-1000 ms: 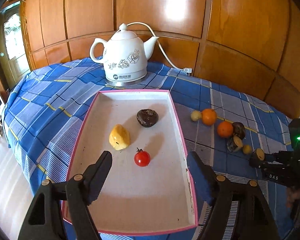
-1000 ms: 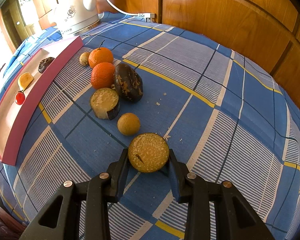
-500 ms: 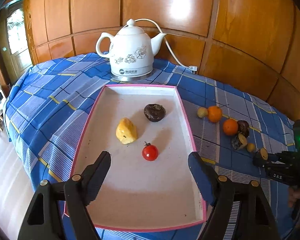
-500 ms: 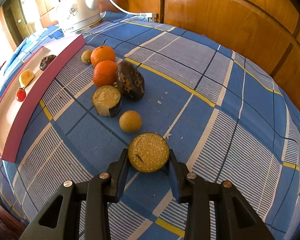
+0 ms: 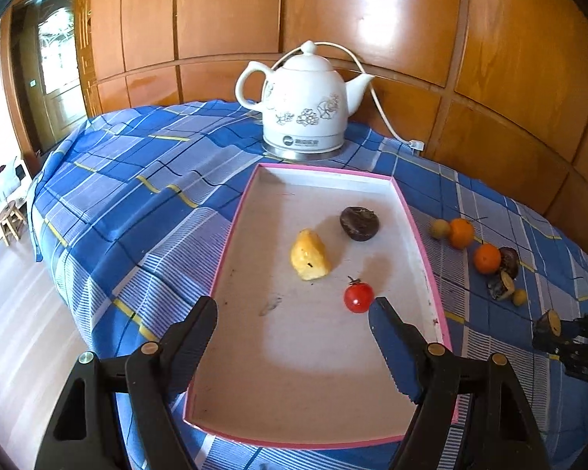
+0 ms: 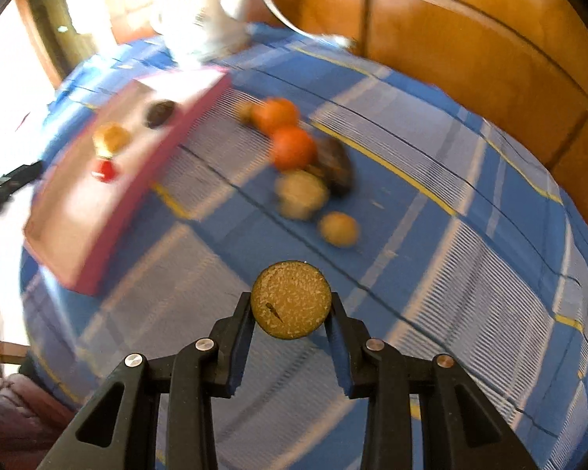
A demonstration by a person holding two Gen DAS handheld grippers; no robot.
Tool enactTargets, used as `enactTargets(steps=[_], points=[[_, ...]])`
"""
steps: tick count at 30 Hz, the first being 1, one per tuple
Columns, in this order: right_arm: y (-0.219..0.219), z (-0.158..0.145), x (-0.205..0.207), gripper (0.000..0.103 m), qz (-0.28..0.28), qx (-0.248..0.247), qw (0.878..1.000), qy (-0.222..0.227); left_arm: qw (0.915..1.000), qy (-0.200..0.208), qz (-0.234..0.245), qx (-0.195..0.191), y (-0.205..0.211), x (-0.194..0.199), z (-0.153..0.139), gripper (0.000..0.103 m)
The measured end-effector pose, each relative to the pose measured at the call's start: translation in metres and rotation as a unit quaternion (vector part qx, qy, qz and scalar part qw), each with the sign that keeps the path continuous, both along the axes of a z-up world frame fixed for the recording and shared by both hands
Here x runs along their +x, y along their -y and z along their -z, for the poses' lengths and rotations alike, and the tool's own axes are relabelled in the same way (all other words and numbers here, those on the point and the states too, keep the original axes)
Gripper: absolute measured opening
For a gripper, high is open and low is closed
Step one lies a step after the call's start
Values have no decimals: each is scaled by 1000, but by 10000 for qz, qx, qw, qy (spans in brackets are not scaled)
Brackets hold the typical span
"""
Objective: Organize fruits
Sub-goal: 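Grasp the round cut slice with the right gripper and lift it, then lower the cut slice into the tray beside the tomato and open the right gripper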
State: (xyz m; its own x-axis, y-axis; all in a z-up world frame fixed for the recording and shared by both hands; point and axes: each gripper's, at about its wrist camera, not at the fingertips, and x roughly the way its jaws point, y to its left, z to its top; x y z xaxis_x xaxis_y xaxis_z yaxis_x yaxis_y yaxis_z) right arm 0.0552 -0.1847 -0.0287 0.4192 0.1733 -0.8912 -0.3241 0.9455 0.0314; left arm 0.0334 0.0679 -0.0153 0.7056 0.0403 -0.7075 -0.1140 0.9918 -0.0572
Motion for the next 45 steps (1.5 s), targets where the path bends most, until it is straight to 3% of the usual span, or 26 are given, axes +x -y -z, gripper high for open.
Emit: enactTargets(steps=[10, 20, 33, 45], points=[[-89, -23, 19, 36, -720, 597, 9950, 336, 10000, 27, 15, -63, -4, -7, 0, 80], [-149, -18, 54, 36, -836, 568, 9943, 342, 9997, -5, -140, -186, -19, -13, 5, 80], [-163, 20, 92, 37, -526, 282, 9982, 20, 9998, -9, -129, -180, -21, -15, 6, 80], [-147, 1, 75, 42, -420, 711, 9962, 259, 9999, 35, -76, -116, -14, -16, 2, 80]])
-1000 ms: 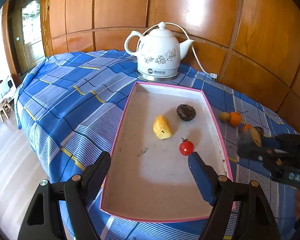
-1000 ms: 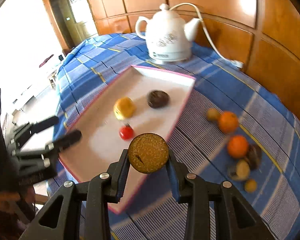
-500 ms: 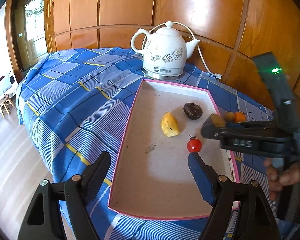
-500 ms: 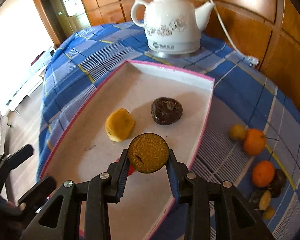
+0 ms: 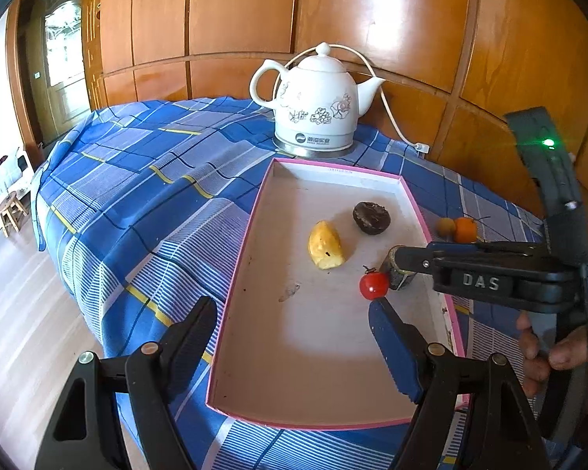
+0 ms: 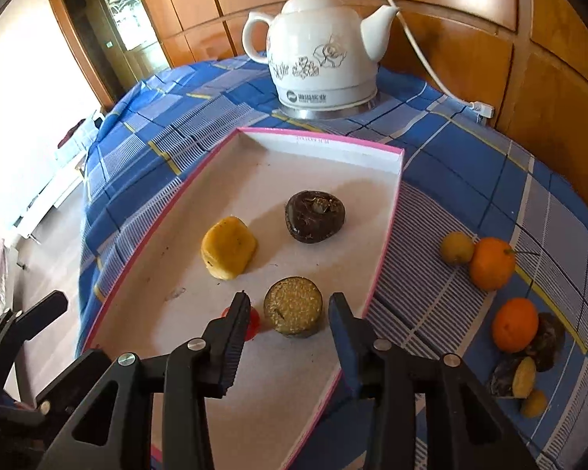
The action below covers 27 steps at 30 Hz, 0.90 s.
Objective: Organize fruits
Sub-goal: 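Lower the cut slice into the tray beside the tomato and open the right gripper, then reach the left gripper to the orange on the cloth and grasp it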
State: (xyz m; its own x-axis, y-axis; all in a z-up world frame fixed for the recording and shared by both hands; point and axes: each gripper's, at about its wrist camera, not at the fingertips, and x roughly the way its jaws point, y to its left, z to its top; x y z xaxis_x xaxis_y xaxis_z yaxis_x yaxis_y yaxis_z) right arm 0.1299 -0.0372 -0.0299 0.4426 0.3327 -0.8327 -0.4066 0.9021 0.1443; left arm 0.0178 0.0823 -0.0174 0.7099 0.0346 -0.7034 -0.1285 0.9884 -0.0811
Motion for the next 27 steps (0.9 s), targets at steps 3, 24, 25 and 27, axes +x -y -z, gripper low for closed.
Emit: enactTargets(steps=[3, 24, 25, 27], points=[[8, -6, -9, 42, 42, 42, 9999, 93, 10000, 5, 14, -1, 2, -1, -1, 80], [81, -31, -46, 42, 416, -76, 9980, 471, 9994, -26, 321, 153, 26, -1, -3, 80], [86, -32, -47, 42, 449, -97, 9978, 484, 9993, -24, 342, 168, 28, -1, -3, 80], [96, -33, -48, 42, 518, -138, 9973, 494, 9991, -26, 383, 197, 30, -1, -3, 80]])
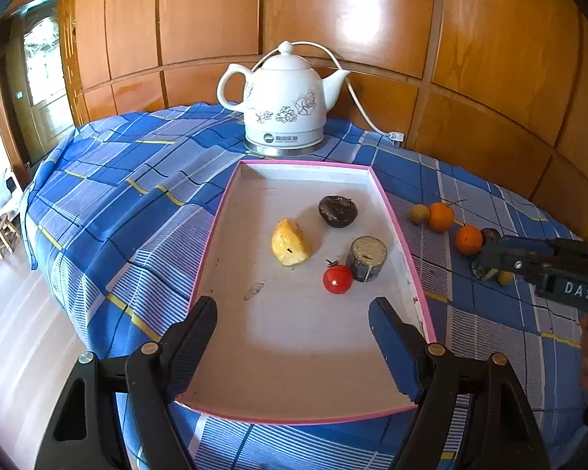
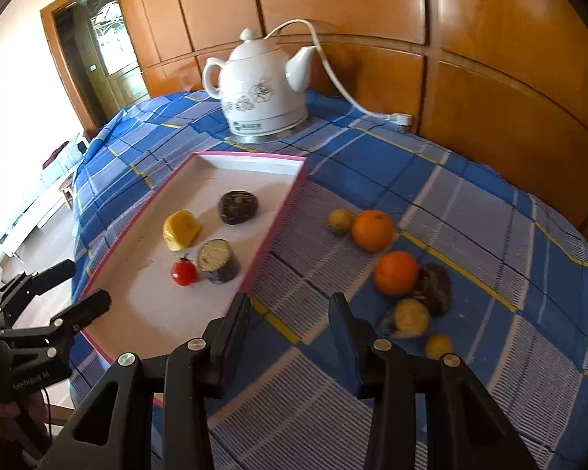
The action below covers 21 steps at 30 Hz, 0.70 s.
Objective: Organize fruits
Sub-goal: 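Reach the left gripper to the orange on the cloth and grasp it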
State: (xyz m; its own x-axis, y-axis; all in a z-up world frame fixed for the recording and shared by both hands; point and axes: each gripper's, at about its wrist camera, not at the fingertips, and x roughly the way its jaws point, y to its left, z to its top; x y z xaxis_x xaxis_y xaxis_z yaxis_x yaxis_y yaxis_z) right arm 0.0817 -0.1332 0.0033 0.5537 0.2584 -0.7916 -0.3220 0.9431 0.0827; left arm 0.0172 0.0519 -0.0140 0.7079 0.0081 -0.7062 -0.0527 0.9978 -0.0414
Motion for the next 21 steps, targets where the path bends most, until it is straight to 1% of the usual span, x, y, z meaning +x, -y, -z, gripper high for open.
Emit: enactTargets(steps=[9, 14, 16, 18, 21], points=[[67, -5, -3, 42, 540, -364, 9979, 5, 9996, -40, 257, 57, 13, 4, 0, 80], [111, -3, -3, 42, 968, -495, 9941, -12, 9985, -208, 497, -127, 20, 12, 1, 80], [128, 0, -3, 42, 1189, -456, 9918, -38, 9978, -246, 604, -138, 25, 15, 0, 79], [142, 4, -3, 42, 1385, -349, 9897, -61, 9962, -290, 809, -135, 33, 19, -1, 79], [159, 12, -2, 42, 1653, -126, 9860, -179, 9940, -295, 1053, 17, 47, 28, -4, 78]])
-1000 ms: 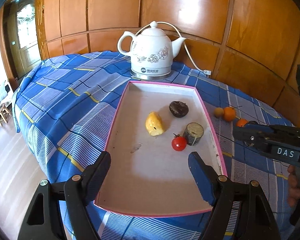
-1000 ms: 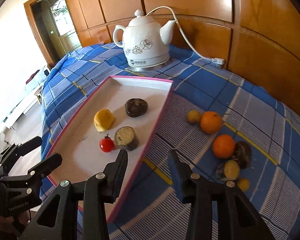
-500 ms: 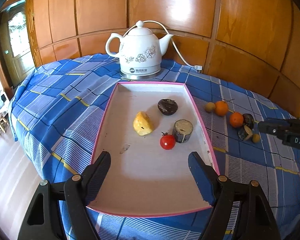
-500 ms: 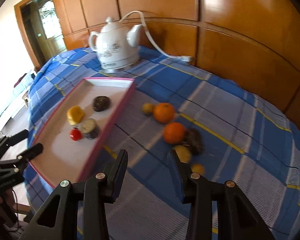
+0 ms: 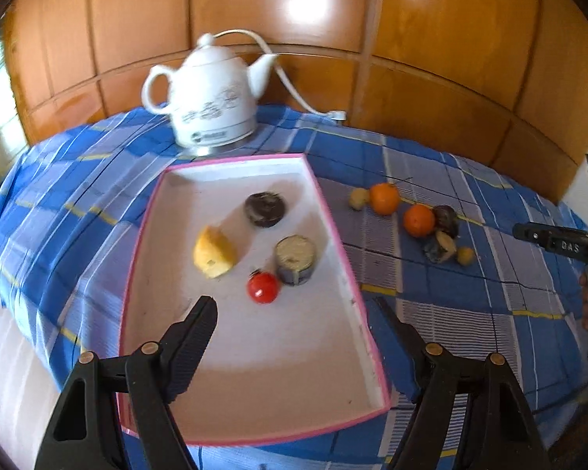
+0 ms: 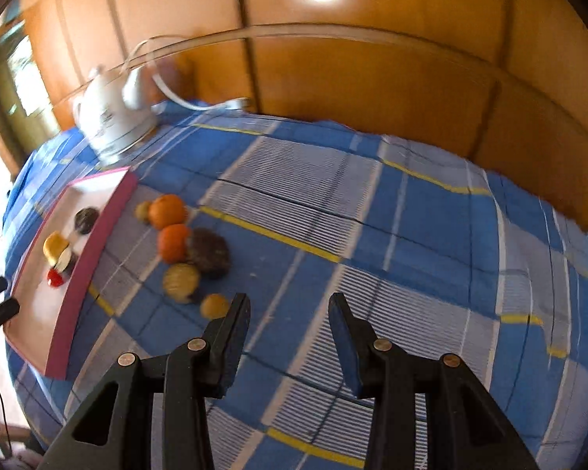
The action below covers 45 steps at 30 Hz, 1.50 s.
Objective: Organize fruits
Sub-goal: 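Reach the left gripper to the orange on the cloth and grasp it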
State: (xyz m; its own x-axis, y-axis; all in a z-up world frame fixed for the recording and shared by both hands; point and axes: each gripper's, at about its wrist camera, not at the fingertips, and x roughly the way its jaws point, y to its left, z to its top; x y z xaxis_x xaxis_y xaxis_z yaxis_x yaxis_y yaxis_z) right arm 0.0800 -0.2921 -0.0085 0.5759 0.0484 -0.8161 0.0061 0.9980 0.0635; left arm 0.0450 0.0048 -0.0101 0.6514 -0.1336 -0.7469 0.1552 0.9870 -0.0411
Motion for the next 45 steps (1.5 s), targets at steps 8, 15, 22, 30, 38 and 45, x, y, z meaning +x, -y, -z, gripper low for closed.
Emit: enactTargets(steps=[8, 15, 22, 30, 38, 45], points=[[2, 4, 4, 42, -20, 225, 9997, -126, 9954, -63, 898, 320, 40, 47, -4, 67], [-5, -1, 5, 42, -150, 354, 9992, -102, 9878, -15, 1385, 708, 74, 95, -5, 67], [1, -4, 8, 42, -53, 505, 9986, -136, 9852, -332, 1512, 731, 105, 148, 9, 66], [1, 2, 13, 42, -83, 581, 9977, -340, 9811, -892, 1657, 450, 128, 187, 36, 65], [-6, 10, 16, 42, -228, 556, 9970, -487, 9757, -1151, 1800, 479, 141, 199, 60, 56], [-9, 21, 19, 42, -319, 552, 9959, -637, 9802, -1046, 1668, -224, 129, 191, 45, 39]])
